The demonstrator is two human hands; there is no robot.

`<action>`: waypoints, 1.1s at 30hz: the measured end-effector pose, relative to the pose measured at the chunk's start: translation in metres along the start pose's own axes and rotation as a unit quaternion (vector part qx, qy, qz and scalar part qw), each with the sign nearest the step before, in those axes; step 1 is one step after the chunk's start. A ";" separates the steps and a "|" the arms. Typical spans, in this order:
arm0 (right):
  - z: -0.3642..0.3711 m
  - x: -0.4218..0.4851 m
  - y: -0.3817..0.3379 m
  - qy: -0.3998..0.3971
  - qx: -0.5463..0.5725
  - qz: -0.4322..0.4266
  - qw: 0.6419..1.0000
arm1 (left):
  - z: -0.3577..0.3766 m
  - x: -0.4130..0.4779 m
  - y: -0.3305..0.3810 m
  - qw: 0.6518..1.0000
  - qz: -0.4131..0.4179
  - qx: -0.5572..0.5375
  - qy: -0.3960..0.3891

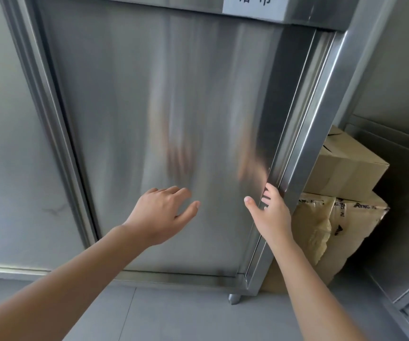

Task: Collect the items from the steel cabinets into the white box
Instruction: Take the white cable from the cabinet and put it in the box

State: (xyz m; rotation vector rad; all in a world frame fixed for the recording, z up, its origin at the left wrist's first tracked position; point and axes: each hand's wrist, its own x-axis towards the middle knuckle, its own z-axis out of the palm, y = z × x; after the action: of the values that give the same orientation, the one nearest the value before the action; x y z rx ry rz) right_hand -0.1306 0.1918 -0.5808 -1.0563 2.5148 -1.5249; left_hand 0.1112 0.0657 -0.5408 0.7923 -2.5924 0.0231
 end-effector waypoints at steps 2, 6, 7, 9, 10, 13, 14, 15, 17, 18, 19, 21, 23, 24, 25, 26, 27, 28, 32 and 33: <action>0.009 -0.002 0.000 0.026 0.025 0.010 0.999 | 0.005 -0.002 -0.011 1.000 -0.005 -0.019 -0.005; 0.020 -0.008 0.000 0.061 0.066 0.015 0.996 | 0.015 -0.009 -0.032 0.999 -0.016 -0.034 -0.010; 0.022 -0.008 0.000 0.064 0.069 0.012 0.995 | 0.018 -0.011 -0.037 0.999 -0.019 -0.035 -0.013; 0.026 -0.009 -0.002 0.058 0.070 0.004 0.996 | 0.022 -0.015 -0.047 0.999 -0.025 -0.034 -0.018; 0.030 -0.010 -0.005 0.052 0.068 -0.002 0.996 | 0.024 -0.017 -0.051 0.999 -0.027 -0.034 -0.021; 0.047 -0.017 -0.017 0.026 0.085 -0.016 0.996 | 0.026 -0.022 -0.061 0.998 -0.032 -0.037 -0.024; 0.055 -0.020 -0.022 0.014 0.092 -0.022 0.995 | 0.025 -0.023 -0.064 0.998 -0.034 -0.037 -0.024; 0.064 -0.022 -0.027 0.000 0.094 -0.030 0.995 | 0.024 -0.024 -0.067 0.998 -0.036 -0.036 -0.022; 0.082 -0.026 -0.038 -0.032 0.095 -0.051 0.994 | 0.022 -0.027 -0.074 0.998 -0.043 -0.036 -0.017; 0.091 -0.028 -0.044 -0.051 0.097 -0.062 0.992 | 0.020 -0.029 -0.079 0.998 -0.048 -0.032 -0.014; 0.101 -0.030 -0.050 -0.073 0.099 -0.073 0.990 | 0.019 -0.032 -0.083 0.998 -0.053 -0.028 -0.010; 0.121 -0.035 -0.063 -0.122 0.099 -0.097 0.983 | 0.016 -0.041 -0.094 0.998 -0.065 -0.023 -0.004; 0.141 -0.038 -0.076 -0.163 0.078 -0.125 0.976 | 0.013 -0.052 -0.105 0.997 -0.079 -0.019 -0.001; 0.151 -0.039 -0.082 -0.180 0.066 -0.137 0.972 | 0.011 -0.058 -0.111 0.996 -0.086 -0.013 -0.001; 0.161 -0.040 -0.088 -0.195 0.058 -0.145 0.968 | 0.009 -0.064 -0.117 0.996 -0.092 -0.006 -0.001; 0.171 -0.042 -0.095 -0.209 0.056 -0.151 0.965 | 0.006 -0.070 -0.123 0.995 -0.098 -0.001 0.000; 0.181 -0.045 -0.102 -0.221 0.054 -0.157 0.961 | 0.003 -0.076 -0.129 0.994 -0.105 0.004 0.002; 0.191 -0.047 -0.109 -0.231 0.052 -0.163 0.958 | 0.000 -0.081 -0.135 0.994 -0.112 0.009 0.004; 0.225 -0.058 -0.139 -0.260 0.070 -0.164 0.949 | -0.014 -0.100 -0.159 0.989 -0.142 0.032 0.003; 0.232 -0.061 -0.145 -0.269 0.079 -0.160 0.947 | -0.016 -0.104 -0.165 0.988 -0.149 0.037 0.005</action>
State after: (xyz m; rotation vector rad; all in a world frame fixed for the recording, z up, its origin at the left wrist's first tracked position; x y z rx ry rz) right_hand 0.0735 0.0018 -0.6064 -1.6427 1.8912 -1.2376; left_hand 0.2838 -0.0150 -0.5855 1.1946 -2.4492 0.0337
